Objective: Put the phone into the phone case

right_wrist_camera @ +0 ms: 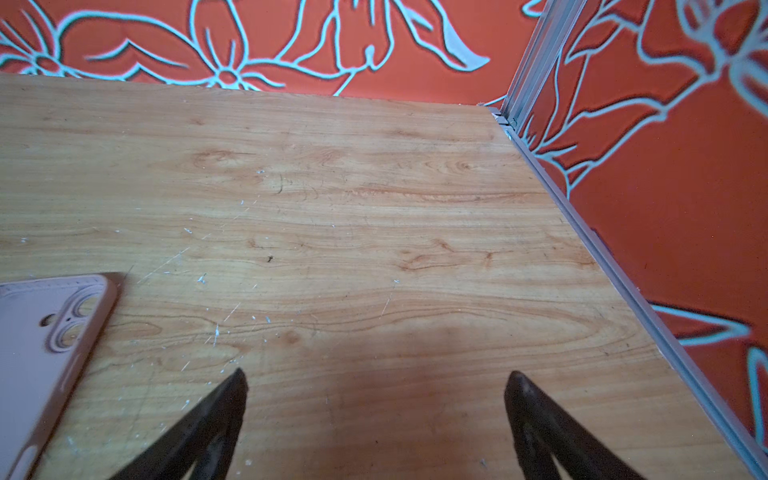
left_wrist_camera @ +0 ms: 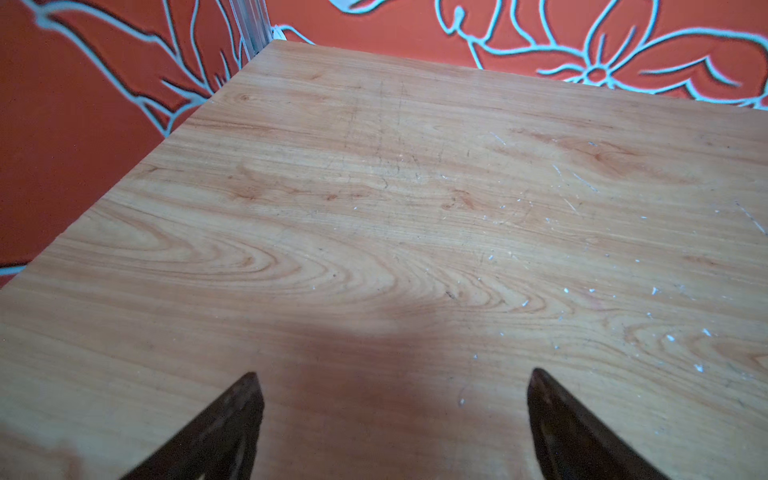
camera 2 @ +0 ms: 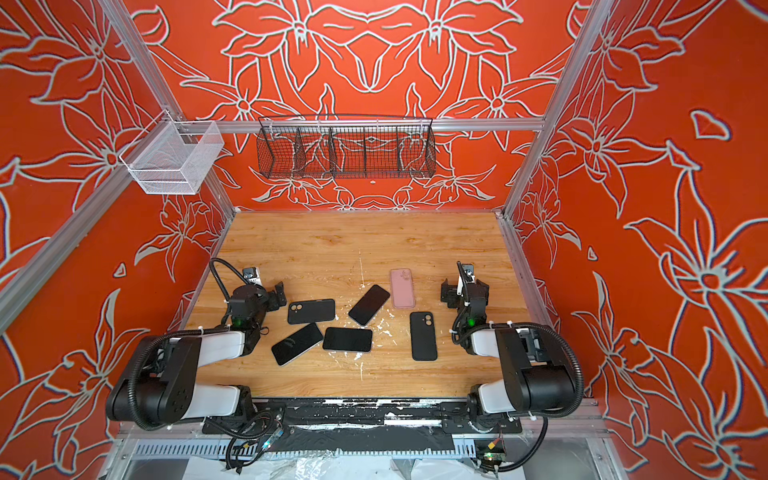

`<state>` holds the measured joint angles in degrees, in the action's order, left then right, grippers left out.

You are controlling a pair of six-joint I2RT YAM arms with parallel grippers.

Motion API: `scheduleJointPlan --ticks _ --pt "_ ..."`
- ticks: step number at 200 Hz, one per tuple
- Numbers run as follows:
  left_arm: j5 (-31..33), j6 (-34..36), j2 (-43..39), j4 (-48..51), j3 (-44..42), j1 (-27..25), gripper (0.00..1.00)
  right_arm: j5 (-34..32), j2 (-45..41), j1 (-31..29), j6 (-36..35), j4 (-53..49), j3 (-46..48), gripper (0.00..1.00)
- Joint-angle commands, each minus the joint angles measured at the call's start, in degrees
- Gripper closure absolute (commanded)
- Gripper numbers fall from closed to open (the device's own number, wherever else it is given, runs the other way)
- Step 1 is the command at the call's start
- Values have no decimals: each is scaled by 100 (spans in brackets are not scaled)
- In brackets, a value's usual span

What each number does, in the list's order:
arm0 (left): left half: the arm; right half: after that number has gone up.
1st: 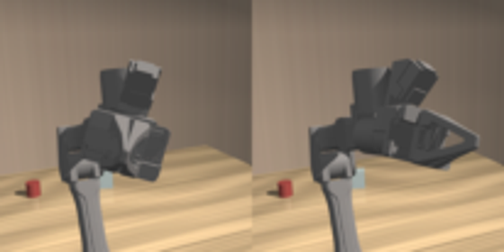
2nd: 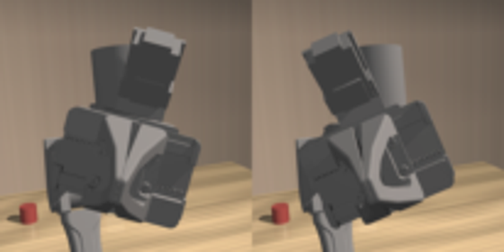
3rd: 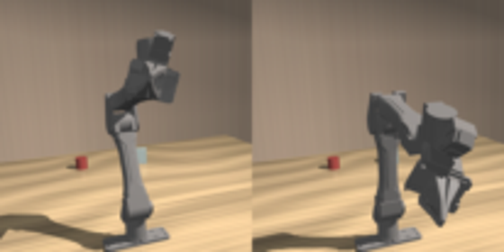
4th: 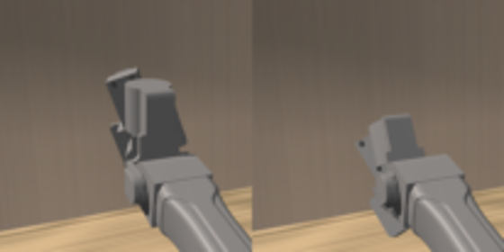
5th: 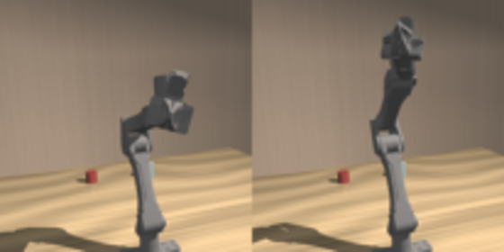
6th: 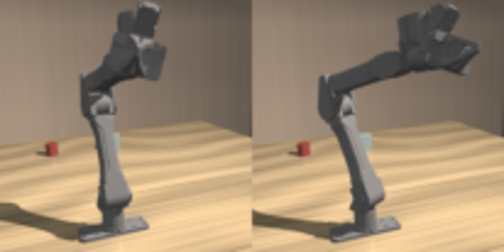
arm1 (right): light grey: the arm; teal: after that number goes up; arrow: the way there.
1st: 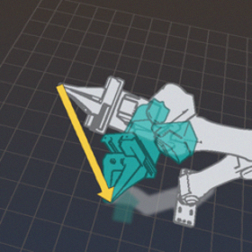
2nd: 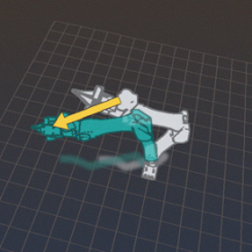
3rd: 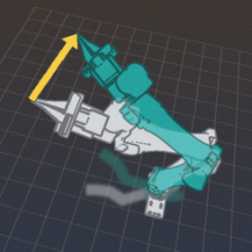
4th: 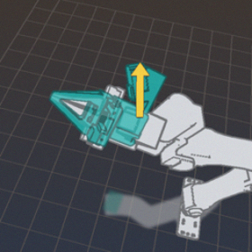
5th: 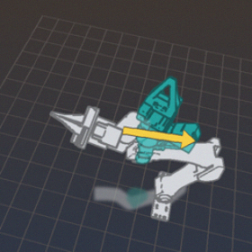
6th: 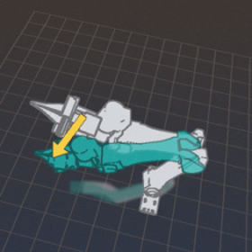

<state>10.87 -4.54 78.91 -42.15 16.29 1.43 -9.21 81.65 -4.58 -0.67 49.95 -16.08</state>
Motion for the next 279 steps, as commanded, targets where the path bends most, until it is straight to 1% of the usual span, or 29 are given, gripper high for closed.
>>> scheduleJointPlan --ticks 1,11,25,46,60,68,76,78,79,80,81,92,94,101,104,119,129,144,154,169,177,186,196,208,224,231,247,257,279 --pt "213 -98 -169 -121 -22 -23 4 -99 -197 10 -21 148 79 3" --pt "226 -85 -301 -57 -32 -29 4 -61 -309 10 -23 104 122 3" --pt "296 -66 -573 378 103 -30 4 30 -432 10 -66 51 121 3" --pt "373 -99 -1386 1738 629 -31 4 64 -1072 10 -56 -1329 -338 3" --pt "377 -136 -2020 2413 997 -33 4 129 -1469 10 66 -2230 -756 3" --pt "455 -270 -2415 2791 1270 -24 4 142 -1684 15 348 -2634 -976 3" --pt "453 -492 -2692 3119 1561 -5 4 119 -1888 11 812 -3155 -1233 3" --pt "416 -559 -2753 3216 1647 3 4 75 -1985 14 1089 -3384 -1331 3" --pt "403 -597 -2778 3267 1687 9 4 75 -1985 14 1089 -3384 -1331 3" --pt "392 -639 -2803 3319 1734 12 4 37 -2034 11 1287 -3525 -1386 3" --pt "377 -677 -2829 3376 1757 22 4 37 -2034 11 1287 -3525 -1386 3" --pt "73 -1130 -3047 3947 2317 63 4 -91 -2256 18 2358 -4307 -1783 3" --pt "-4 -1177 -3061 4049 2411 67 4 -72 -2270 18 2429 -4366 -1819 3" --pt "-277 -1295 -3105 4387 2725 72 4 233 -2362 38 2699 -4683 -2037 3" --pt "-392 -1359 -3114 4562 2866 73 4 516 -2411 38 2740 -4754 -2147 3" --pt "-847 -1923 -3151 5269 3323 77 4 1493 -2586 36 2967 -4640 -2313 3" --pt "-1021 -2407 -3232 5610 3418 79 4 1994 -2733 43 3293 -4347 -2260 3" --pt "-1462 -2664 -3382 5828 3370 77 4 2598 -2905 41 3500 -4169 -2288 3" --pt "-2037 -2814 -3420 5882 3267 78 3 2873 -2888 42 3643 -4314 -2434 3" --pt "-3043 -3233 -3341 5955 3091 56 3 3251 -2680 20 3695 -4985 -2805 3" --pt "-3438 -3400 -3232 6044 3007 -46 3 3434 -2474 -11 3726 -5493 -3005 3" --pt "-3547 -3517 -3097 6292 2959 -260 3 3580 -2268 -93 3672 -6060 -3222 3" --pt "-3482 -3502 -2968 6539 2920 -635 3 3602 -2083 -286 3591 -6671 -3389 3" --pt "-3077 -3583 -2826 6881 2908 -1187 3 3482 -1990 -576 3533 -7019 -3407 3" --pt "-2983 -3752 -2644 6895 2772 -1798 3 3210 -1988 -1063 3713 -7050 -3241 2" --pt "-3003 -3911 -2536 6894 2718 -1967 3 3152 -1964 -1323 3861 -6952 -3149 3" --pt "-3252 -4449 -2357 6636 2444 -2188 3 3124 -1873 -1597 4005 -6847 -3036 3" --pt "-3417 -4679 -2305 6397 2253 -2269 3 3111 -1777 -1642 3846 -6943 -3070 3" --pt "-3251 -5108 -2296 5967 1858 -2536 3 2911 -1413 -1650 3256 -7317 -3358 3"
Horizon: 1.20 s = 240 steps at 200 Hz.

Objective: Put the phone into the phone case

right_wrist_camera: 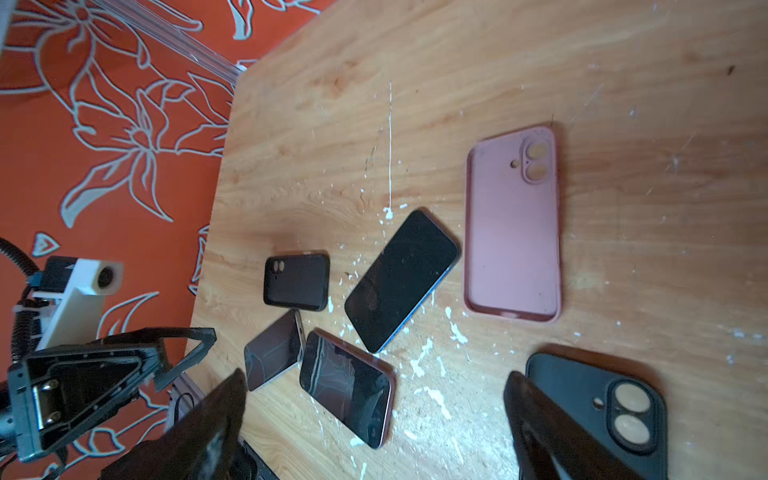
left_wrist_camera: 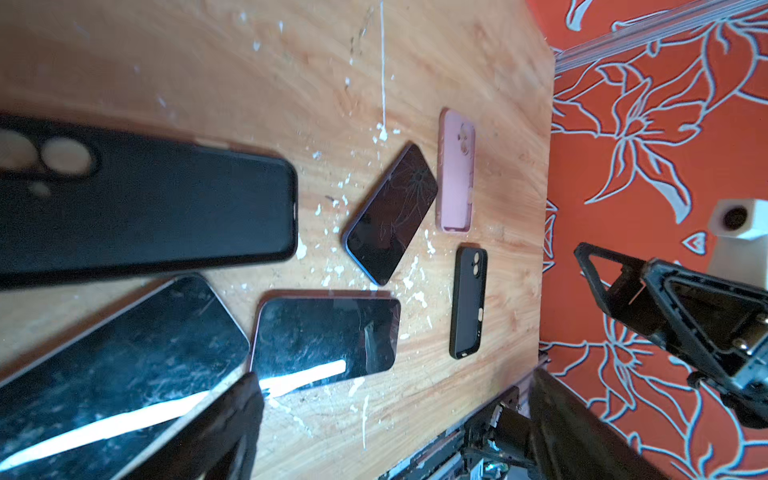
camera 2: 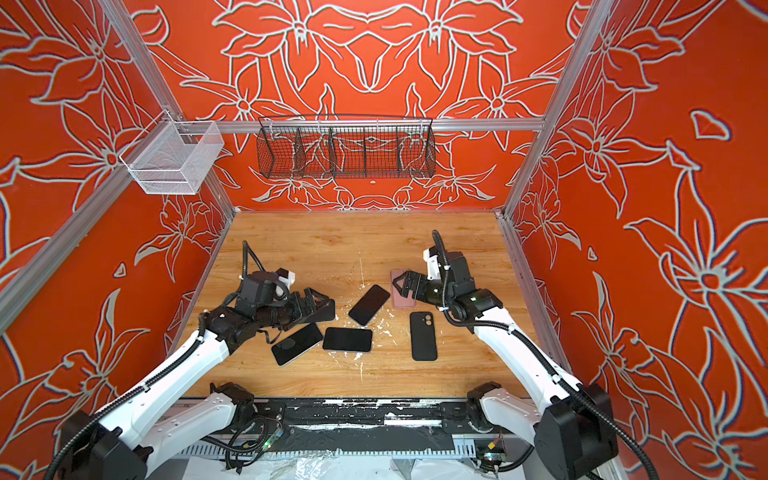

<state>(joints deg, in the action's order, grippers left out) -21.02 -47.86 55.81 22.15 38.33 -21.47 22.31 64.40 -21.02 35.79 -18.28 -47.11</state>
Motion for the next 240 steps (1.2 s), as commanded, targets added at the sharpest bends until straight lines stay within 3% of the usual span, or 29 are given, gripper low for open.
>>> scheduleJointPlan --ticks 1,51,110,168,240 --pt "-44 -799 11 -482 -358 -258 3 -243 342 -7 -416 -506 -276 3" --pt "581 -1393 26 -1393 -793 -763 3 440 1875 -30 -1003 -594 -1289 3" --pt "888 -1902 363 -2623 -1184 -815 3 887 3453 -271 -1411 -1001 -2489 8" --pt "764 -2162 932 -3627 -1363 -840 3 524 4712 -675 -1711 -1703 -3474 8" --pt "867 -2262 1463 -4025 -1371 -1042 3 25 5293 -681 -1919 -1826 -3965 3"
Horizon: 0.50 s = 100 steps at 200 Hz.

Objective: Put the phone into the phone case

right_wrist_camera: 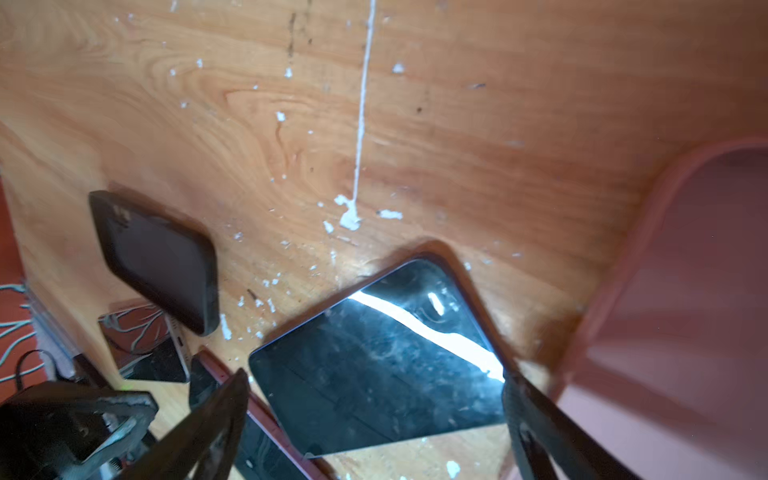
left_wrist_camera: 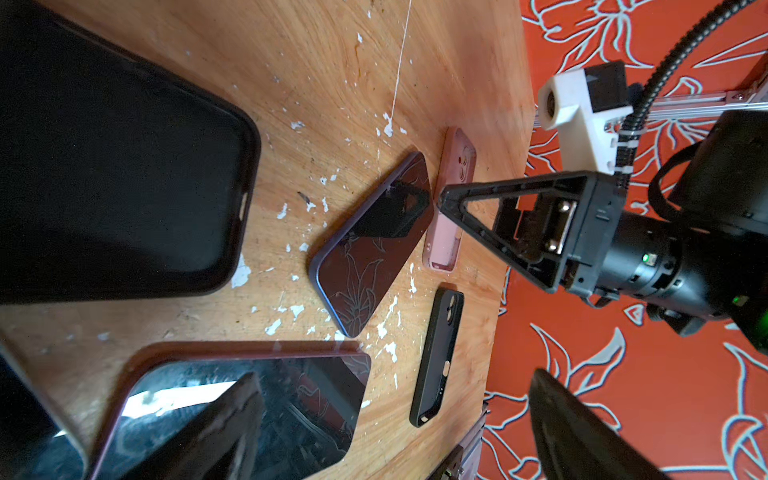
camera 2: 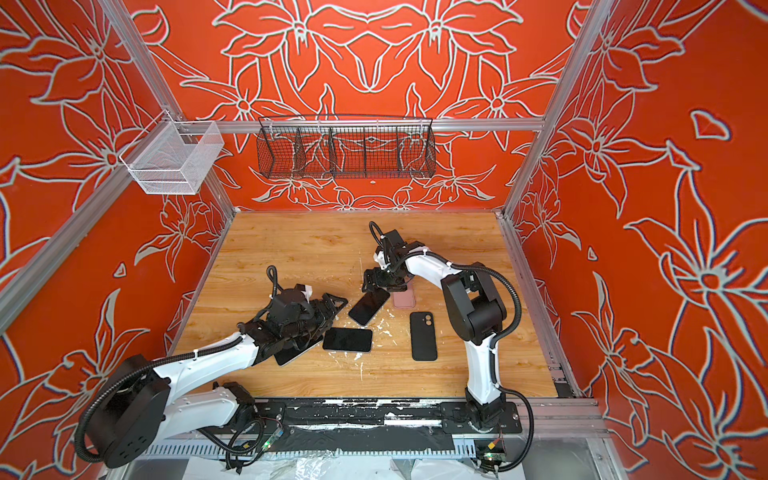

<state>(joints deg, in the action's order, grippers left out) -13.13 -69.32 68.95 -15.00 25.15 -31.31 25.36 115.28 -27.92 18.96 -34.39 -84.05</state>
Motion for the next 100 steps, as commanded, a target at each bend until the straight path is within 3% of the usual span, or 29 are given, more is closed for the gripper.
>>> scheduleJointPlan --ticks 1,47,100 --pt "80 -116 156 -318 -53 -59 3 -284 214 8 -244 -221 -279 3" --pt "78 -169 457 -502 -19 -77 2 -143 633 7 -410 -314 -570 2" --pt "65 -265 840 -835 36 -77 2 18 468 6 -369 -297 -240 2"
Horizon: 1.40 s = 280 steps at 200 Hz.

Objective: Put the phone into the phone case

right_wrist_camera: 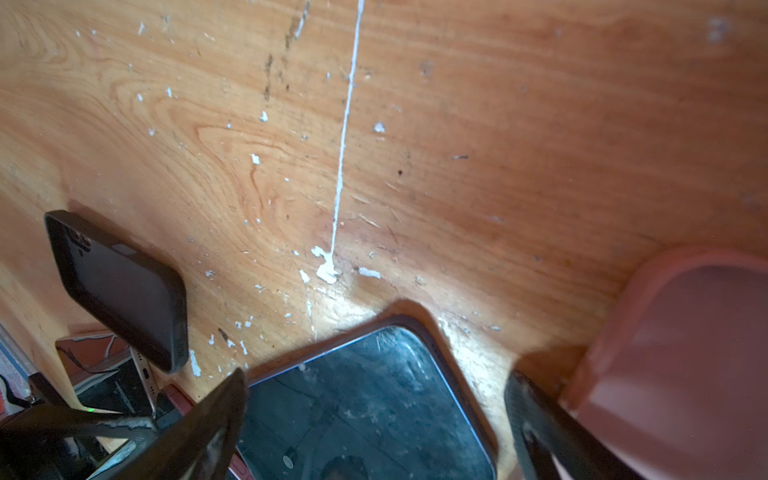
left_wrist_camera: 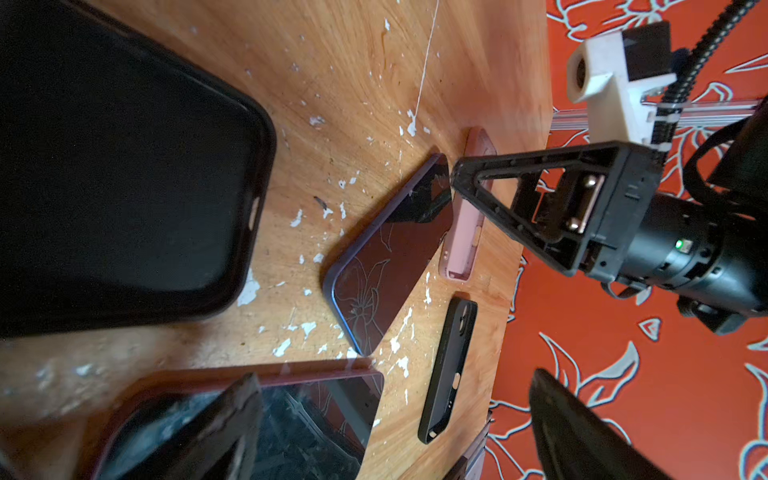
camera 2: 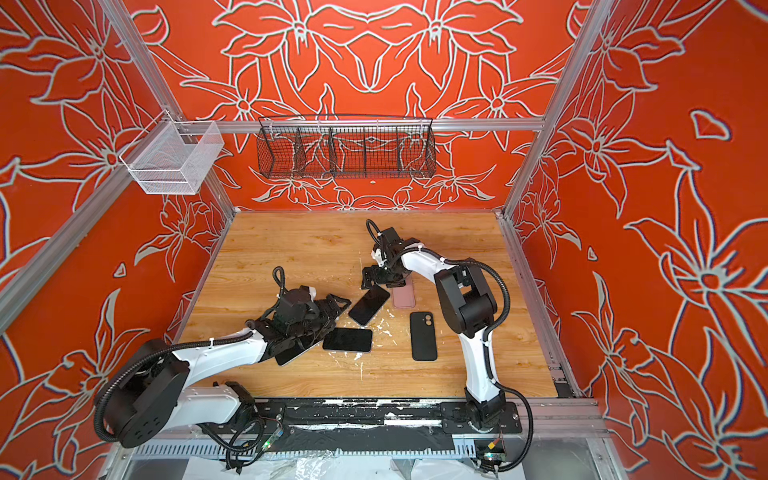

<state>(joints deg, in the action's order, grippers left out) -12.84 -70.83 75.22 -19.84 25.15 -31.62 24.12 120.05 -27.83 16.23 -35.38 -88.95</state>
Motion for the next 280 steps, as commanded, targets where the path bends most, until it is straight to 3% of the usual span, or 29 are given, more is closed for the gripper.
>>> scheduleJointPlan --ticks 1,91,134,163,227,280 --pt "36 -119 226 -366 40 -46 3 144 -13 -3 -95 -198 257 2" --pt "-572 -613 1593 -1937 139 -130 0 718 -403 2 247 135 1070 3" --pt "-427 -722 1948 -2342 105 -214 0 894 -434 14 389 309 1258 4" --pt "-211 -634 1868 -2309 68 -213 0 996 -503 13 429 388 1386 4" --pt "173 113 1131 -1226 520 -213 4 1190 -452 7 538 537 1534 6" --pt "183 279 1056 -1237 652 -213 12 1307 -378 6 680 739 1626 7"
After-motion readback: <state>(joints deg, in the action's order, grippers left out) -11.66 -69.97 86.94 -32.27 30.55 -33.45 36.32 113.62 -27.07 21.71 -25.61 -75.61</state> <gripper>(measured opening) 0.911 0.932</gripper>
